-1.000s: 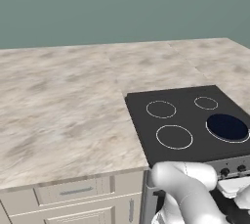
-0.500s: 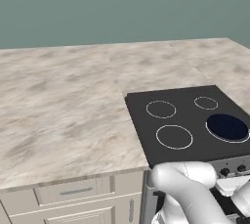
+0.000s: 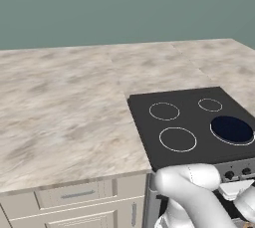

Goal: Turn on the front right burner of the stove.

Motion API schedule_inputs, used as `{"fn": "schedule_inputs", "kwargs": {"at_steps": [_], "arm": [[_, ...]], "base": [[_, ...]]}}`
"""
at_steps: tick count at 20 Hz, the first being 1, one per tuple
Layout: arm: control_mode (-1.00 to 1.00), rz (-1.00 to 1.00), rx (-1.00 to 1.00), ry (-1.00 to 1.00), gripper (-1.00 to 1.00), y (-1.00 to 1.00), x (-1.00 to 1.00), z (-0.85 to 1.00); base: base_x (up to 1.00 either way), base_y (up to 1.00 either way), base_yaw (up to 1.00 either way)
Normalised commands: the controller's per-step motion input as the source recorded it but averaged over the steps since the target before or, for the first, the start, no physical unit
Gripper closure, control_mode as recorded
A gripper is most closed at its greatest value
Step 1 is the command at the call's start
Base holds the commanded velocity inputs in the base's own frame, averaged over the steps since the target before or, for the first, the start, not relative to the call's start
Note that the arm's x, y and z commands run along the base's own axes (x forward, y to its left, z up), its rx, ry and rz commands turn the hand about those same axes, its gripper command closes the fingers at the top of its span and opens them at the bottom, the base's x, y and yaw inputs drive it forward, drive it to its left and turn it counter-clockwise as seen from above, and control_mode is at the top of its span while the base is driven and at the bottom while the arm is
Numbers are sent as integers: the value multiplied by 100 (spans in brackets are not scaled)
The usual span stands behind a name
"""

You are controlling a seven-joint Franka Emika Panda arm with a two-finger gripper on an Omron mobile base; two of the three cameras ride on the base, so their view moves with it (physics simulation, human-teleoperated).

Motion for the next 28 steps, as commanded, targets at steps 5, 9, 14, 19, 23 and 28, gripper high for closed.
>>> {"fn": "schedule_inputs", "kwargs": {"at_steps": [5, 9, 14, 19, 23, 28], "arm": [[-100, 0, 2, 0, -100, -7, 11, -13], [-100, 0, 1, 0, -100, -1, 9, -5], [-100, 0, 2, 0, 100, 0, 10, 0], [-100, 0, 2, 0, 100, 0, 3, 0], [-100, 0, 2, 0, 100, 0, 0, 0], [-100, 0, 0, 0, 100, -2, 0, 0]], "base": [[0, 0, 0], [0, 0, 0], [0, 0, 0], [0, 0, 0], [0, 0, 0], [0, 0, 0]]}}
